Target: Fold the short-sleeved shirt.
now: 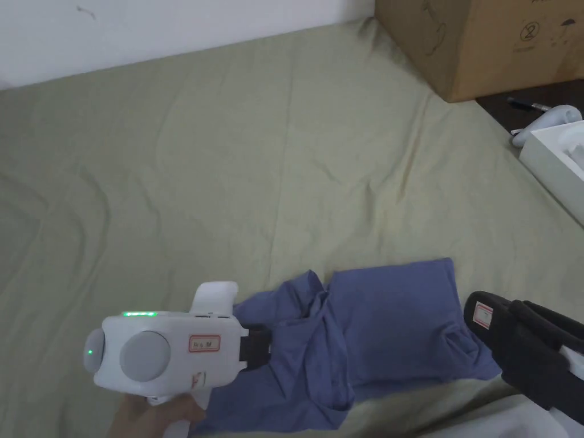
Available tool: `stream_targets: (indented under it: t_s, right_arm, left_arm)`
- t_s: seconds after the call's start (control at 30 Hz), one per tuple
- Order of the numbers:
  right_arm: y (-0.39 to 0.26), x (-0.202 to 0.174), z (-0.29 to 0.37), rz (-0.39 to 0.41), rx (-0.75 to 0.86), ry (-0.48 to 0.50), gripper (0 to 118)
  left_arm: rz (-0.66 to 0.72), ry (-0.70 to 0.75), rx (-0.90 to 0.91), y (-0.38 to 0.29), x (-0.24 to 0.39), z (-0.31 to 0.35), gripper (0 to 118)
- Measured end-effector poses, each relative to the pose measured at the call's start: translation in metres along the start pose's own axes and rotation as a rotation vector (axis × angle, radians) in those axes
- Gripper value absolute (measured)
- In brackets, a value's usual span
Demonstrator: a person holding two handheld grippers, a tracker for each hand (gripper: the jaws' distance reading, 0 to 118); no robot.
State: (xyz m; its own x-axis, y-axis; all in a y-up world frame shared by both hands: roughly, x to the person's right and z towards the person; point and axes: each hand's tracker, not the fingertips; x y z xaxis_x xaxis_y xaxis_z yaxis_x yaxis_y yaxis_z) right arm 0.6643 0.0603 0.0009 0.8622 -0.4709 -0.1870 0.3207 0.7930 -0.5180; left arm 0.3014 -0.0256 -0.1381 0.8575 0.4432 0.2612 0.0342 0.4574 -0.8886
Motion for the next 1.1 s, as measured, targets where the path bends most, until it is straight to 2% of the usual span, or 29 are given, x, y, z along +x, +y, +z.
stream_targets:
  t_s: [0.1, 0.2, 0.3, 0.47, 0.63, 0.67, 0.7, 0.77, 0.8, 0.9, 1.03, 1.1]
  right_arm:
    - [0.002, -0.005, -0.004, 0.017, -0.005, -0.006, 0]
    - [0.004, -0.01, -0.004, 0.03, 0.006, 0.004, 0]
    - [0.007, -0.017, -0.005, 0.058, 0.012, 0.003, 0]
    - [0.008, -0.033, -0.007, 0.147, 0.014, -0.009, 0]
    - [0.007, -0.043, -0.011, 0.18, 0.002, 0.014, 0]
    - [0.006, -0.044, -0.012, 0.18, -0.001, 0.019, 0]
    - [0.005, -0.046, -0.014, 0.181, -0.005, 0.023, 0]
    - [0.004, -0.047, -0.02, 0.181, -0.023, 0.037, 0]
    - [0.003, -0.048, -0.023, 0.181, -0.031, 0.044, 0]
    - [0.0, -0.054, -0.032, 0.184, -0.05, 0.055, 0]
    - [-0.003, -0.063, -0.049, 0.187, -0.087, 0.08, 0]
    - [-0.002, -0.068, -0.056, 0.191, -0.115, 0.098, 0]
  left_arm:
    - [-0.024, -0.107, -0.049, 0.002, 0.023, -0.018, 0]
    - [-0.106, -0.105, -0.103, 0.0, 0.051, -0.04, 0]
    - [-0.129, -0.123, -0.128, -0.007, 0.07, -0.054, 0]
    - [-0.054, -0.229, -0.081, -0.013, 0.068, -0.032, 0]
    - [0.101, -0.243, 0.101, -0.02, 0.006, 0.038, 2]
    - [0.135, -0.281, 0.148, -0.024, -0.013, 0.054, 20]
    - [0.172, -0.319, 0.178, -0.028, -0.032, 0.066, 46]
    - [0.259, -0.29, 0.183, -0.035, -0.074, 0.085, 113]
    - [0.279, -0.258, 0.17, -0.039, -0.089, 0.09, 118]
    - [0.366, -0.255, 0.197, -0.049, -0.129, 0.104, 117]
    - [0.558, -0.449, 0.226, -0.058, -0.173, 0.088, 117]
    - [0.62, -0.458, 0.19, -0.059, -0.184, 0.074, 117]
